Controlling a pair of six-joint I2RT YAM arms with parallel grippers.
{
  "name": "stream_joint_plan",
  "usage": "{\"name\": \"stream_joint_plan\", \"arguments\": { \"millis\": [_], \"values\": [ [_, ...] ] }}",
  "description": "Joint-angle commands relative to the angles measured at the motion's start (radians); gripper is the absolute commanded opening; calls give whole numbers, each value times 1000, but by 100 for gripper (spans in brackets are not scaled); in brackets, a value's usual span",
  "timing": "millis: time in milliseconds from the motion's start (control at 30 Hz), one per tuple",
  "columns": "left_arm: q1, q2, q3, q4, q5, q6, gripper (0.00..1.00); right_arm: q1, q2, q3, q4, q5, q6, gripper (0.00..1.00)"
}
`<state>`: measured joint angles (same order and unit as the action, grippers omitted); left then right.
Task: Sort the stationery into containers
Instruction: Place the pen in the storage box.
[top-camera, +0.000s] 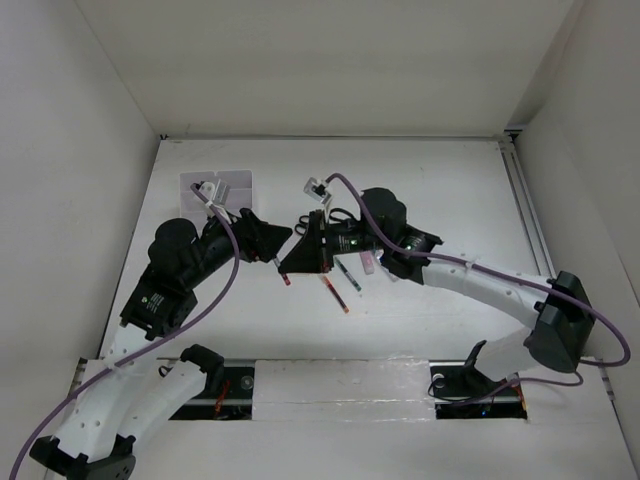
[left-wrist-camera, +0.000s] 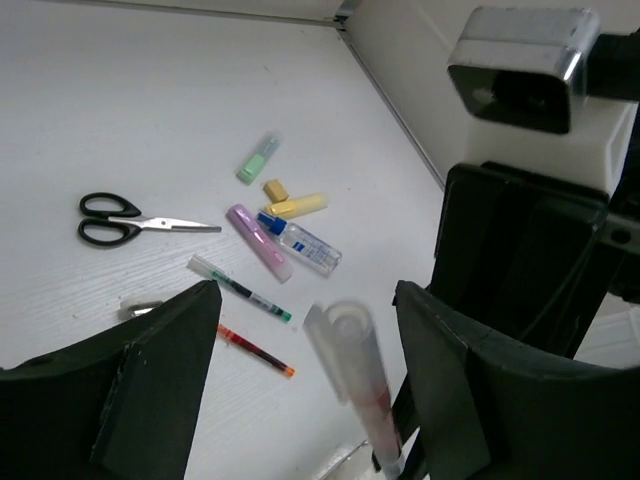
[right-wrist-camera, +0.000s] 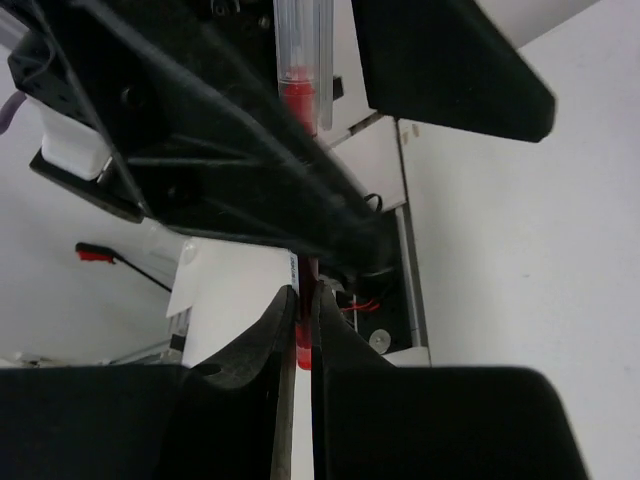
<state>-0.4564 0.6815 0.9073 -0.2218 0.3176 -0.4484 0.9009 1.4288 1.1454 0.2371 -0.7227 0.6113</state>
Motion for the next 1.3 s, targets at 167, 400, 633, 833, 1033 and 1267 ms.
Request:
{"name": "stream_joint_plan", "arguments": {
  "millis": [167, 400, 633, 833, 1033, 1267],
  "values": [
    [1, -11, 10, 45, -34, -4, 25, 35, 47, 33, 103, -21, 27, 0],
    [1, 0, 10, 36, -34, -13, 0, 35, 56, 54, 103, 22, 27, 0],
    [1, 10, 10, 47, -60, -36, 0, 4, 56, 28, 189, 25, 83, 61],
    [1, 10, 10, 47, -98, -65, 0, -25, 36, -4, 202, 25, 93, 96],
    [1, 59, 82, -13, -406, -124, 0, -100, -19, -78, 140, 81, 38, 100],
    [1, 321, 298, -70, -905, -211, 0, -187, -183, -211, 30, 161, -36, 100]
  ]
}}
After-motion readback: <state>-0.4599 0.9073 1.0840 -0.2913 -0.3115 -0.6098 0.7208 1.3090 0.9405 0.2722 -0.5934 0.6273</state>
